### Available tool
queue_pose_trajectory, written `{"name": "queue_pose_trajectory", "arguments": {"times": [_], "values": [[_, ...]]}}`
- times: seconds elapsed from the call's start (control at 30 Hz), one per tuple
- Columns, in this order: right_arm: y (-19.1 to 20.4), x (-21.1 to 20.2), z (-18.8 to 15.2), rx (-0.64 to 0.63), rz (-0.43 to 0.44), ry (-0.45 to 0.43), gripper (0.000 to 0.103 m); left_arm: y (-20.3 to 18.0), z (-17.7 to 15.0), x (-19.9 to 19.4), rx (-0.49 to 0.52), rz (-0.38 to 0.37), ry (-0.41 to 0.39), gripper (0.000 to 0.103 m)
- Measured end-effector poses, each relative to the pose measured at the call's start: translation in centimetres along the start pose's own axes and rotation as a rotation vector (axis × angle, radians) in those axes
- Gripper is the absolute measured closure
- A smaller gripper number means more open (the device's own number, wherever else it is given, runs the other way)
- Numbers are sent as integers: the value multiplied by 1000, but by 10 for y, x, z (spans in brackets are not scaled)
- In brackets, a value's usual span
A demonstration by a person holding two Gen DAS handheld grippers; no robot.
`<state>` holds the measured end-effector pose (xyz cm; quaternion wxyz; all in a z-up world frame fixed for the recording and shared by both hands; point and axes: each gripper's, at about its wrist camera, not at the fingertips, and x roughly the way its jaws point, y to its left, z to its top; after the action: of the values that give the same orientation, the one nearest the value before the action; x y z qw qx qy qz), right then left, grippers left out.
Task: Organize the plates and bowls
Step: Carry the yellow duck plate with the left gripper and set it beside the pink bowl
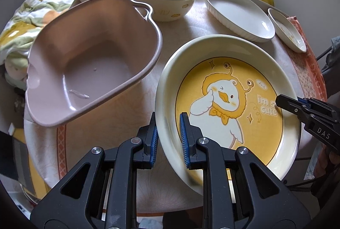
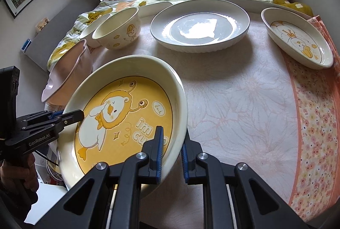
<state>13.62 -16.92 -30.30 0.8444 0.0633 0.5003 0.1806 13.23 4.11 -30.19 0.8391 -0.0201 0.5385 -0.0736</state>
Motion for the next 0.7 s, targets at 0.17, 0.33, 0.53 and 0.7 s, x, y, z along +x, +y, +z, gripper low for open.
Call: {"name": "queue_pose_trajectory", "arguments": {"times": [0.17,0.33,0.53,0.7], "values": [[-5,3,-5,8,-7,-3,89,-1,-2,2,9,2,-4,86],[-5,3,-5,8,-8,5,89,-1,-1,3,2,7,1,86],[-6,4,-4,19,-8,21,89,-11,0,-1,28,59,-15,65],[-5,3,-4,18,-19,17,88,-17,0,-12,42,84,-79,13]]}}
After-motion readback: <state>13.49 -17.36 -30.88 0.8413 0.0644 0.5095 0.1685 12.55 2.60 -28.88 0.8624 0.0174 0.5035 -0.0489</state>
